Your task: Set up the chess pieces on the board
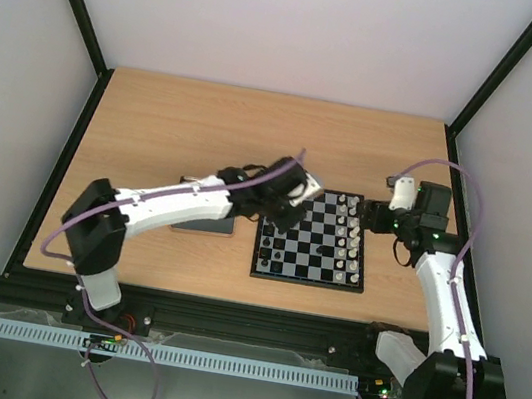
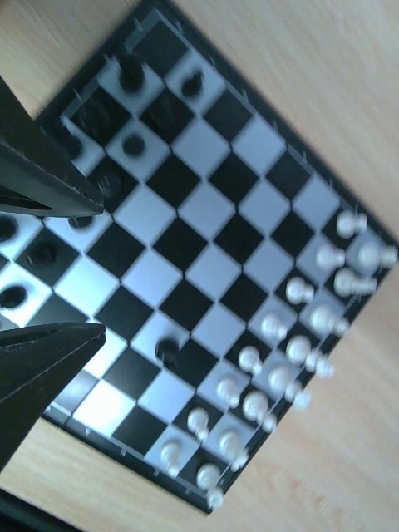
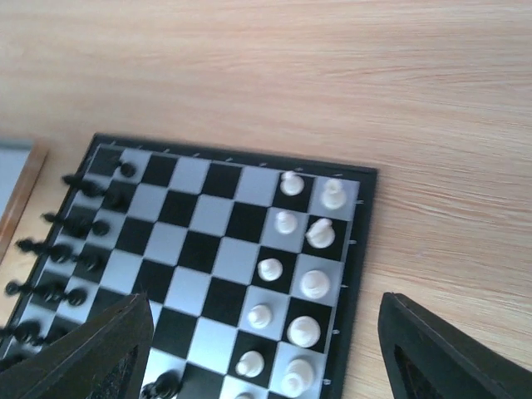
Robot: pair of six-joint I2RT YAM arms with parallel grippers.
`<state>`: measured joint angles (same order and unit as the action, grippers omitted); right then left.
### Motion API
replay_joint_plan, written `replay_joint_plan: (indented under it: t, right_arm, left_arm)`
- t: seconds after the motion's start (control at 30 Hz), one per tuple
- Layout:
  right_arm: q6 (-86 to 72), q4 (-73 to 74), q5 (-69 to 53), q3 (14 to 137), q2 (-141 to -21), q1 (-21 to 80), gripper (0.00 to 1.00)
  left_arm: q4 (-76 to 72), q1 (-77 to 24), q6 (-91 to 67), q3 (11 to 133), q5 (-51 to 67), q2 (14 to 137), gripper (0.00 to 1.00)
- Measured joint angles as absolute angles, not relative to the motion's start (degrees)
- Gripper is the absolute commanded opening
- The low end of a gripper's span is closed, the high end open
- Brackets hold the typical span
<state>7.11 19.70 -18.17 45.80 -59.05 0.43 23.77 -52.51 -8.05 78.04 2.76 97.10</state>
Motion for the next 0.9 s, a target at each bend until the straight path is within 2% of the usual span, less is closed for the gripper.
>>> replay_joint_plan:
  t: [0.13, 0.4, 0.9]
  right_arm:
    - [4.16, 16.97, -20.32, 44.47, -60.03, -4.62, 0.75]
    - [3.40, 15.73, -20.60, 42.57, -60.66, -4.89, 0.74]
    - [3.84, 14.70, -22.50, 42.13, -60.88, -4.89, 0.73]
  left_arm:
    - [26.72, -58.08, -5.30, 84.95, 1.87, 104.25, 0.40]
    - [30.87, -61.82, -2.22, 96.05, 2.48, 116.68, 0.40]
    - [33.08, -62.02, -2.39, 99.04, 4.49, 123.44, 0.36]
